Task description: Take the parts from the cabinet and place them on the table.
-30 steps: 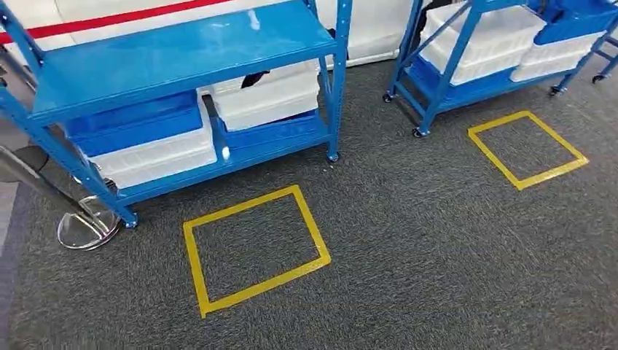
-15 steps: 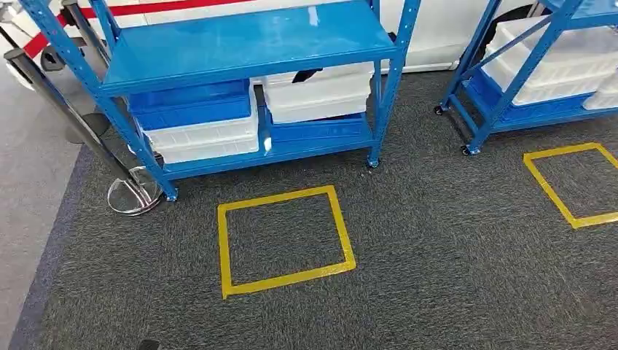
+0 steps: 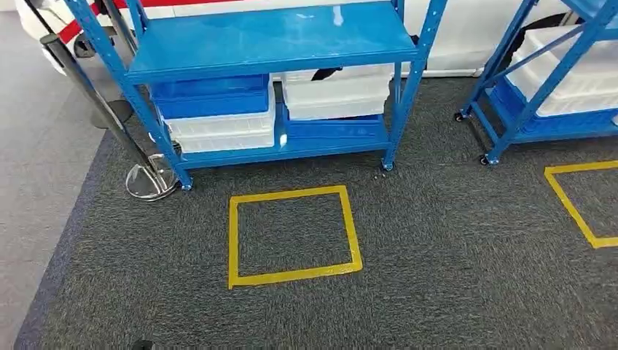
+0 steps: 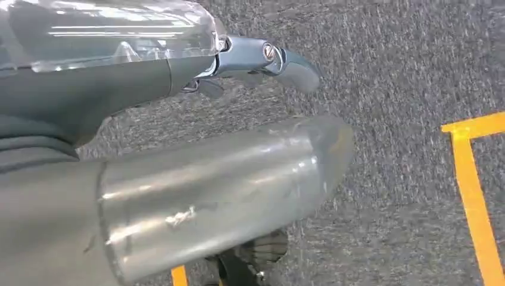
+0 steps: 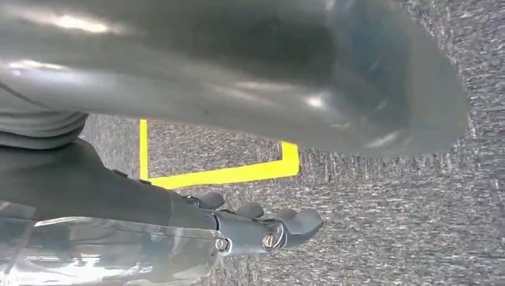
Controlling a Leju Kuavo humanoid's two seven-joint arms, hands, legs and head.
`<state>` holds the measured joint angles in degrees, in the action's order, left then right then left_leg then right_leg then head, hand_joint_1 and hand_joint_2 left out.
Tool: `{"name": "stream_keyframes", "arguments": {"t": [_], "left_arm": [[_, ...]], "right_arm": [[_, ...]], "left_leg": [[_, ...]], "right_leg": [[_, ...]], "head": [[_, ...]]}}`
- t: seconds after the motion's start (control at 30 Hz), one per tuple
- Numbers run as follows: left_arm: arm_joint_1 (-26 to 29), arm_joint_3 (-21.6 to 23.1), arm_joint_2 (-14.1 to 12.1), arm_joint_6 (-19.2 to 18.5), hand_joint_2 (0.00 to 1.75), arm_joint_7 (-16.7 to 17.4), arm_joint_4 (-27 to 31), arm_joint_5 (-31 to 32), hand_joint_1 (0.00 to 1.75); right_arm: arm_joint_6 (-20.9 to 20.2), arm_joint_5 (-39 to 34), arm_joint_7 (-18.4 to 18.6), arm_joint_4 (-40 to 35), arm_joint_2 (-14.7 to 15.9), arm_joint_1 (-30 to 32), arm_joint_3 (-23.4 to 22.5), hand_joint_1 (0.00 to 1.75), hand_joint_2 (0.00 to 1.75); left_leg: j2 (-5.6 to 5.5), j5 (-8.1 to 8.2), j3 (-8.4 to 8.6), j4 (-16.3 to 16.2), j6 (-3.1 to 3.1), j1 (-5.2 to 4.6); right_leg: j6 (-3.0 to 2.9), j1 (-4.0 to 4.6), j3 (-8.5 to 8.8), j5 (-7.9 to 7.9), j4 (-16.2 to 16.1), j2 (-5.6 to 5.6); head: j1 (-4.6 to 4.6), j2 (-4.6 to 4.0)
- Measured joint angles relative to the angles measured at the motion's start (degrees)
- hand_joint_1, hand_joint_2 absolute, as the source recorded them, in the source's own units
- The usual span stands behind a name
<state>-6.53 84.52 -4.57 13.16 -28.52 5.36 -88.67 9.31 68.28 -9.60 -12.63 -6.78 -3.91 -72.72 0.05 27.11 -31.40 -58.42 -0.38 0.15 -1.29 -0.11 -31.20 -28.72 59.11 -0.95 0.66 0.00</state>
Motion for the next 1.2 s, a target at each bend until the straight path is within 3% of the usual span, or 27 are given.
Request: {"name": "stream_keyframes", "arguments": {"t": [0.07, 0.1, 0.13, 0.17, 0.23, 0.27, 0.3, 0.33, 0.4, 0.43, 0.47, 0.57, 0.63, 0.7, 0.73, 0.77, 0.8, 0.83, 0.9, 0.93, 0.97, 1.07, 1.13, 1.17, 1.2], "left_arm": [[0.2, 0.0, -0.1, 0.0, 0.00, 0.0, 0.0, 0.0, 0.00], [0.2, 0.1, -0.1, 0.0, 0.00, 0.0, 0.0, 0.0, 0.00], [0.1, 0.2, -0.1, 0.0, 0.00, 0.0, 0.0, 0.0, 0.00], [0.0, 0.2, -0.1, 0.0, 0.00, 0.0, 0.0, 0.0, 0.00], [0.1, 0.3, 0.0, 0.0, 0.00, 0.0, 0.0, 0.0, 0.00], [0.1, 0.3, 0.0, 0.0, 0.00, 0.0, 0.0, 0.0, 0.00], [0.1, 0.3, 0.0, 0.0, 0.00, 0.0, 0.0, 0.0, 0.00], [0.1, 0.3, 0.0, 0.0, 0.00, 0.0, 0.0, 0.0, 0.00], [0.1, 0.4, 0.0, 0.0, 0.00, 0.0, 0.0, 0.0, 0.00], [0.1, 0.4, 0.0, -0.1, 0.00, 0.0, 0.0, 0.0, 0.00], [0.1, 0.5, 0.0, -0.2, 0.00, 0.0, 0.0, 0.0, 0.00], [0.0, 0.8, 0.0, -0.3, 0.00, -0.2, 0.0, -0.1, 0.00], [0.1, 0.9, 0.1, -0.5, 0.00, -0.4, 0.0, -0.1, 0.00], [-0.1, 1.0, 0.1, -0.5, 0.00, -0.4, 0.0, -0.1, 0.00], [0.0, 1.0, 0.1, -0.6, 0.00, -0.4, 0.0, -0.1, 0.00], [0.1, 1.0, 0.1, -0.7, 0.00, -0.4, 0.0, -0.1, 0.00], [0.2, 1.0, 0.2, -0.7, 0.00, -0.4, 0.0, -0.1, 0.00], [0.3, 1.0, 0.3, -0.8, 0.00, -0.3, 0.0, -0.1, 0.00], [0.3, 1.0, 0.3, -0.8, 0.00, 0.0, 0.0, -0.1, 0.00], [0.3, 1.0, 0.3, -0.8, 0.00, 0.1, 0.0, -0.1, 0.00], [0.3, 1.0, 0.4, -0.8, 0.00, 0.2, 0.0, -0.1, 0.00], [0.3, 1.0, 0.6, -0.8, 0.00, 0.4, 0.0, -0.1, 0.00], [0.4, 1.0, 0.8, -0.8, 0.00, 0.4, 0.0, -0.1, 0.00], [0.3, 1.0, 0.9, -0.8, 0.00, 0.4, 0.0, -0.1, 0.00], [0.3, 1.0, 1.0, -0.8, 0.00, 0.4, 0.0, -0.1, 0.00]], "right_arm": [[0.0, 0.0, 0.1, 0.0, 0.0, -0.1, -0.1, 0.00, 0.00], [0.0, 0.0, 0.1, 0.0, 0.0, -0.1, -0.2, 0.00, 0.00], [0.0, 0.0, 0.2, 0.0, 0.2, -0.1, -0.2, 0.00, 0.00], [0.0, 0.0, 0.2, 0.0, 0.1, -0.1, -0.2, 0.00, 0.00], [0.0, 0.0, 0.4, 0.0, 0.1, 0.0, -0.3, 0.00, 0.00], [0.0, 0.0, 0.4, 0.0, 0.1, 0.0, -0.3, 0.00, 0.00], [0.0, 0.0, 0.4, 0.0, 0.2, 0.1, -0.3, 0.00, 0.00], [0.0, 0.0, 0.4, 0.0, 0.2, 0.1, -0.3, 0.00, 0.00], [0.2, 0.2, 0.4, 0.0, 0.4, 0.1, -0.3, 0.00, 0.00], [0.3, 0.2, 0.4, 0.0, 0.4, 0.0, -0.3, 0.00, 0.00], [0.4, 0.2, 0.2, 0.0, 0.5, -0.1, -0.3, 0.00, 0.00], [0.7, 0.2, -0.3, 0.0, 0.7, 0.0, -0.4, 0.00, 0.00], [0.8, 0.3, -0.5, 0.0, 0.7, 0.0, -0.4, 0.00, 0.00], [0.9, 0.4, -0.5, 0.0, 1.0, 0.0, -0.4, 0.00, 0.00], [0.9, 0.5, -0.5, 0.0, 1.0, 0.0, -0.4, 0.00, 0.00], [1.0, 0.7, -0.4, 0.0, 1.1, 0.0, -0.4, 0.00, 0.00], [1.1, 0.7, -0.4, 0.0, 1.2, 0.1, -0.4, 0.00, 0.00], [1.1, 0.8, -0.2, 0.0, 1.3, 0.1, -0.4, 0.00, 0.00], [1.2, 0.9, 0.0, 0.0, 1.3, 0.1, -0.4, 0.00, 0.00], [1.2, 0.9, 0.1, 0.0, 1.3, 0.2, -0.4, 0.00, 0.00], [1.3, 0.9, 0.4, 0.0, 1.3, 0.3, -0.5, 0.00, 0.00], [1.5, 1.0, 1.0, 0.0, 1.3, 0.2, -0.4, 0.00, 0.00], [1.6, 1.8, 2.0, 0.0, 1.4, 0.1, -0.4, 0.00, 0.00], [1.6, 2.4, 2.2, 0.0, 1.4, 0.1, -0.4, 0.00, 0.00], [1.6, 3.1, 2.4, 0.0, 1.4, 0.1, -0.4, 0.00, 0.00]], "left_leg": [[-0.09, -0.22, 0.00, 0.4, 0.44, -0.15], [-0.01, -1.00, 0.66, 1.6, 0.99, 0.83], [-0.06, -1.12, 0.80, 2.0, 1.14, 0.62], [0.02, -1.30, 0.76, 2.1, 1.48, 0.62], [0.02, -1.24, 0.54, 2.0, 1.54, 0.56], [0.01, -1.22, 0.50, 1.9, 1.54, 0.56], [-0.05, -1.16, 0.52, 1.9, 1.50, 0.58], [-0.16, -1.05, 0.60, 1.8, 1.35, 0.63], [-0.37, -0.72, 0.93, 1.5, 0.88, 0.67], [-0.37, -0.49, 0.88, 1.3, 0.53, 0.62], [-0.45, -0.17, 0.69, 1.0, 0.06, 0.24], [-0.42, -0.04, 0.87, 1.2, -0.92, 0.51], [-0.32, 0.94, 0.59, -0.3, -1.51, 0.70], [-0.30, 4.91, -2.98, -7.5, -1.82, 0.74], [-0.30, 7.10, -5.87, -13.1, -1.98, 0.75], [-0.30, 7.84, -7.86, -16.6, -2.03, 0.75], [-0.30, 7.15, -8.77, -17.6, -1.98, 0.75], [-0.30, 5.39, -8.33, -16.0, -1.85, 0.74], [-0.27, -0.67, -4.40, -6.5, -1.32, 0.72], [-0.18, -2.75, -2.52, -1.9, -0.89, 0.65], [-0.17, -1.64, -1.92, -1.1, -0.54, 0.13], [-0.22, -1.19, -1.71, -0.4, 0.16, -0.08], [-0.54, -1.52, -0.99, 0.7, 0.85, 0.63], [-0.81, -1.42, -0.62, 1.0, 1.22, 0.56], [-0.86, -1.37, -0.53, 1.0, 1.53, 0.54]], "right_leg": [[0.66, -0.15, 0.21, 0.16, -0.4, -0.06], [1.10, -0.11, 0.28, -0.22, 0.1, -0.01], [1.32, -0.05, -0.22, -1.12, 1.2, 0.37], [1.51, -0.23, -2.23, -3.71, 5.0, 0.65], [1.92, -0.54, -6.93, -7.70, 14.2, 0.73], [2.11, -0.65, -8.43, -8.02, 16.9, 0.72], [2.25, -0.75, -8.58, -7.01, 16.8, 0.71], [2.31, -0.89, -7.47, -4.69, 14.0, 0.71], [2.21, -1.17, -2.30, 0.83, 3.4, 0.71], [2.00, -1.20, -0.80, 1.03, -0.1, 0.79], [1.70, -0.74, -0.76, 0.84, -0.2, 0.93], [0.73, -0.47, -0.85, 0.66, -0.1, 0.97], [-0.02, -0.87, -0.45, 0.91, -0.6, 0.87], [-0.60, -0.83, -0.32, 0.69, -0.5, 0.75], [-0.82, -0.71, -0.21, 0.55, -0.5, 0.73], [-0.91, -0.62, -0.08, 0.39, -0.5, 0.74], [-0.87, -0.57, 0.17, 0.18, -0.5, 0.78], [-0.82, -0.54, 0.52, -0.07, -0.5, 0.82], [-0.53, -0.53, 1.63, -0.76, -0.5, 0.86], [-0.33, -0.52, 2.10, -1.13, -0.5, 0.85], [0.07, -0.25, 2.11, -1.43, -0.4, 0.85], [0.98, -0.46, 2.22, -1.67, -0.8, 0.82], [1.69, -0.58, 2.64, -2.25, -0.3, 0.36], [1.82, -0.41, 1.77, -3.32, 1.6, 0.54], [1.91, -0.57, -0.48, -5.39, 5.6, 0.69]], "head": [[0.11, 0.00], [0.00, 0.00], [-0.13, 0.00], [-0.46, 0.00], [-0.55, -0.02], [-0.55, 0.00], [-0.59, 0.00], [-0.59, 0.00], [-0.61, 0.00], [-0.66, 0.00], [-0.55, 0.00], [-0.48, 0.00], [-0.37, 0.00], [0.13, 0.00], [0.15, 0.00], [0.17, 0.00], [0.13, -0.02], [0.13, -0.02], [0.13, 0.00], [0.17, -0.02], [0.06, -0.02], [0.15, 0.00], [0.15, 0.00], [-0.09, 0.00], [-0.33, 0.00]]}}
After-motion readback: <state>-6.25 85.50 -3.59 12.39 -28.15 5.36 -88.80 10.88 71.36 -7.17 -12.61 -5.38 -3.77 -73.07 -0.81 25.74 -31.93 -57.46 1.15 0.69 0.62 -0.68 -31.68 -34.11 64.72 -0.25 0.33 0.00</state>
